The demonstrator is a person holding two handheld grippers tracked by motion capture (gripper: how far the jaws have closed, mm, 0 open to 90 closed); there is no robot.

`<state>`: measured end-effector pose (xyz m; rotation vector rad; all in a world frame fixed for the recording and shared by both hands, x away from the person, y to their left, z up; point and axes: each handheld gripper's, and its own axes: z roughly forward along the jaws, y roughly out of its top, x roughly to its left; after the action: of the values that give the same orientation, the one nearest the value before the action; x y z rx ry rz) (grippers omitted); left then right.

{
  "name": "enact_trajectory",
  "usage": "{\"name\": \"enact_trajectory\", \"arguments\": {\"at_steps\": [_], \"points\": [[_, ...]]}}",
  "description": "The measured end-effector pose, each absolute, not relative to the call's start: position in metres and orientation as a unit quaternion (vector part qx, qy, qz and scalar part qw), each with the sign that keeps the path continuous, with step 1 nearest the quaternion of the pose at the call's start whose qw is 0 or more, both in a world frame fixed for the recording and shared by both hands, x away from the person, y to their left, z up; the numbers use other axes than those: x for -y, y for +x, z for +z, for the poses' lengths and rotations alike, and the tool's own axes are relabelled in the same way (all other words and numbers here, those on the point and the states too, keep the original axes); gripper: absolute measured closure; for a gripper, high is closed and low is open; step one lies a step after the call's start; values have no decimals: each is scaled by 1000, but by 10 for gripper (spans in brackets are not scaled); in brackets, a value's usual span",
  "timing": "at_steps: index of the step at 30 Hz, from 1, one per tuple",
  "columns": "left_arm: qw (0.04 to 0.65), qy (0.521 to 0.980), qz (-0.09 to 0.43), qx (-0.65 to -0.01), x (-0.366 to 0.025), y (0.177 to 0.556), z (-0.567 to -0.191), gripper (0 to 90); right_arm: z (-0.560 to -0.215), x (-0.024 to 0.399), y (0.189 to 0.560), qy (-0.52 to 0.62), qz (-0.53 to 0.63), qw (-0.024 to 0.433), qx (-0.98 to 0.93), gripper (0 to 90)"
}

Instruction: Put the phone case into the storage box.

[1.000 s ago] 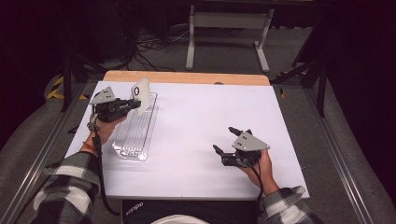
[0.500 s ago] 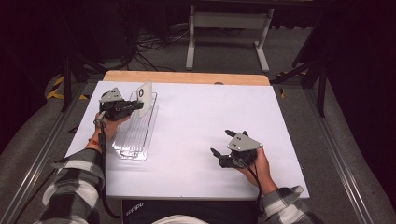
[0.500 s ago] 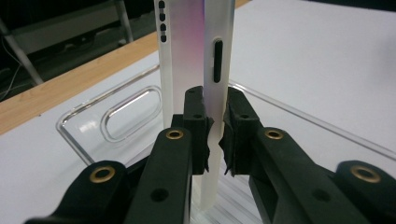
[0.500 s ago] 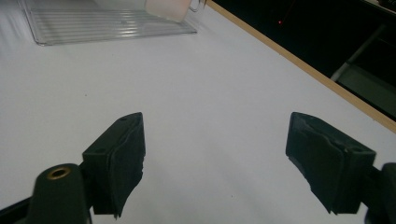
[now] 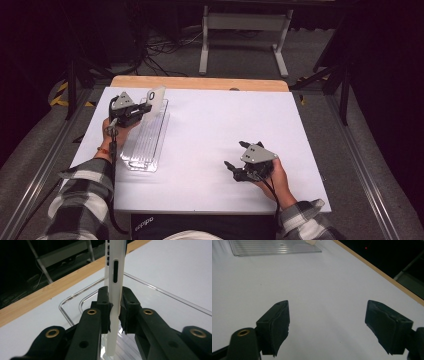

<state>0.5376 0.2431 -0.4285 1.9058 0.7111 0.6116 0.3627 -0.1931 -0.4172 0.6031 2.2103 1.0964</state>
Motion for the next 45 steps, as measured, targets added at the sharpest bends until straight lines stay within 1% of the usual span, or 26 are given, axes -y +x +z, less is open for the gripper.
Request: {"name": "enact_trajectory", "arguments": {"at_steps": [3,5,8,9,11,16,18,21,23,27,35,39,40,41,43,45], "points": [[478,777,275,-305,-243,537,-427,773,-417,192,362,225,410,296,-833,206],[467,771,292,-318,-244,536,-426,727,-417,192,362,225,410,296,-833,206],[456,771,292,-336,-250,538,-431,699,-418,192,362,226,409,296,-833,205],[467,762,286,-346,-255,539,-433,689,-418,192,362,225,409,296,-833,206],[468,760,287,-348,-256,539,-433,708,-418,192,362,224,409,296,-833,207],[455,762,296,-353,-255,539,-433,695,-418,191,362,222,409,294,-835,206],[455,756,297,-365,-257,540,-434,630,-418,191,362,223,409,293,-835,205],[456,753,296,-371,-259,540,-435,624,-418,192,362,225,410,294,-834,205],[458,751,294,-374,-259,540,-435,591,-417,192,362,227,410,296,-832,207],[459,751,288,-376,-260,539,-435,580,-417,192,362,228,411,296,-831,209],[467,750,278,-377,-263,537,-434,512,-416,193,362,230,411,299,-830,209],[473,747,277,-377,-264,536,-432,535,-415,194,362,232,412,301,-828,209],[473,747,277,-375,-265,535,-432,565,-415,194,362,232,412,301,-828,209],[474,747,277,-375,-265,535,-432,571,-415,194,362,231,412,301,-828,209],[474,745,276,-379,-265,535,-432,562,-415,193,362,231,411,301,-829,209],[476,744,271,-384,-266,534,-432,527,-416,194,362,232,411,301,-829,209]]}}
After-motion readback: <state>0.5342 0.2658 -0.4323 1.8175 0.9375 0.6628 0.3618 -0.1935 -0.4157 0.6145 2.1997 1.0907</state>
